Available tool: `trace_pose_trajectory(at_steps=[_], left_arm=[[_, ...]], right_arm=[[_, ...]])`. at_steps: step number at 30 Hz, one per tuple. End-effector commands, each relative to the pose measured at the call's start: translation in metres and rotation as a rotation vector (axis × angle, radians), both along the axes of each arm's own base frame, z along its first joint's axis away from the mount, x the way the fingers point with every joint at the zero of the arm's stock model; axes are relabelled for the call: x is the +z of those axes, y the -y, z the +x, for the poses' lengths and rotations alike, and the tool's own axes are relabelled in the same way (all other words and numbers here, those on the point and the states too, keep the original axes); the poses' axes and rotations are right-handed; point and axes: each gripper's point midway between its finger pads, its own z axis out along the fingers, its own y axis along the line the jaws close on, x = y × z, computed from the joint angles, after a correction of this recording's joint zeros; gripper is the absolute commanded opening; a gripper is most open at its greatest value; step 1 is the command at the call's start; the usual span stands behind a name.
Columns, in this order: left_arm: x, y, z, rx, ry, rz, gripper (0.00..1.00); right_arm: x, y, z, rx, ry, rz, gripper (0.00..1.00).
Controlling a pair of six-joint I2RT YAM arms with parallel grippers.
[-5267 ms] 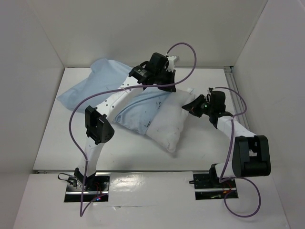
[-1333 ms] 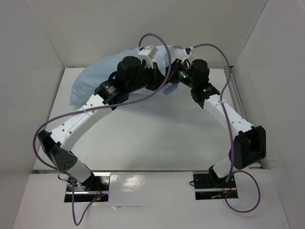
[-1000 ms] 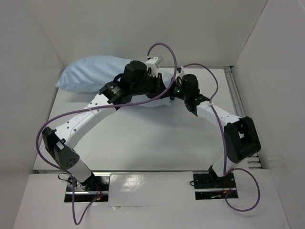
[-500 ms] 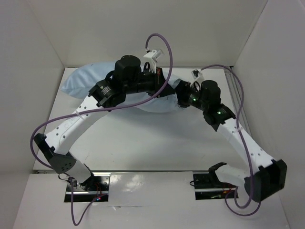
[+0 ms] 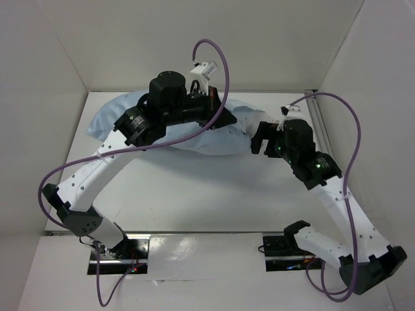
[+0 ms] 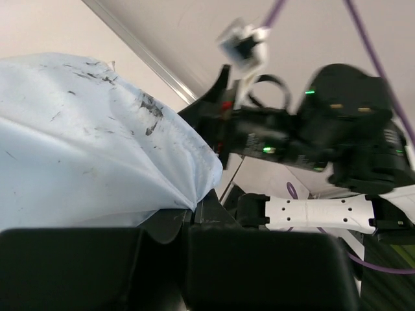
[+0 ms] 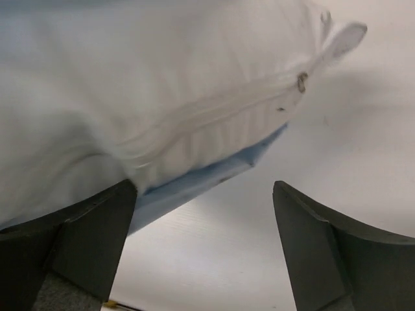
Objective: Put the pillow into the pillowcase
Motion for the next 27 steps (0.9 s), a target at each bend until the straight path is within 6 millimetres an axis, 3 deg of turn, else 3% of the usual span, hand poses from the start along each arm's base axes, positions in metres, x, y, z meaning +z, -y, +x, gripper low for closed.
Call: trace_pose_trajectory(at_steps=[1, 2, 5, 9, 12, 13, 14, 16, 18, 22, 25, 27], left_arm=[[0.086, -0.021, -0.015, 0.015, 0.207, -0.171, 0.00], [0.086, -0.021, -0.015, 0.015, 0.207, -0.171, 0.00], [0.088, -0.025, -0.018, 0.015, 0.208, -0.172, 0.00], [0.085, -0.028, -0.021, 0.015, 0.194, -0.158, 0.00], [0.086, -0.029, -0.027, -0.005, 0.192, -0.160, 0.00], [0.086, -0.029, -0.027, -0.005, 0.192, -0.160, 0.00], [0.091, -0.030, -0.030, -0.014, 0.201, -0.169, 0.00], [0.097, -0.034, -0.034, -0.014, 0.203, -0.171, 0.00], [0.101, -0.039, -0.033, 0.009, 0.214, -0.163, 0.00], [0.139, -0.059, -0.042, 0.052, 0.305, -0.199, 0.00], [0.153, -0.069, -0.050, 0.063, 0.325, -0.219, 0.00], [0.161, -0.081, -0.056, 0.093, 0.342, -0.235, 0.00]], right_arm=[[-0.015, 0.012, 0.008, -0.018, -0.006, -0.118, 0.95], [-0.014, 0.014, 0.015, -0.043, 0.007, -0.126, 0.95], [-0.014, -0.004, 0.049, -0.022, 0.075, -0.100, 0.97], [-0.022, -0.020, 0.074, 0.029, 0.120, -0.106, 0.97], [-0.012, -0.047, 0.087, 0.132, 0.266, -0.021, 0.58], [-0.008, -0.053, 0.085, 0.162, 0.281, -0.005, 0.36], [-0.014, -0.058, 0.085, 0.189, 0.265, -0.001, 0.01], [-0.022, -0.064, 0.076, 0.242, 0.212, 0.002, 0.00], [-0.014, -0.068, 0.061, 0.283, 0.209, 0.031, 0.00], [-0.005, -0.071, -0.002, 0.416, 0.136, 0.108, 0.00], [0.014, -0.077, -0.055, 0.573, 0.088, 0.165, 0.00], [0.023, -0.074, -0.076, 0.611, 0.081, 0.167, 0.00]])
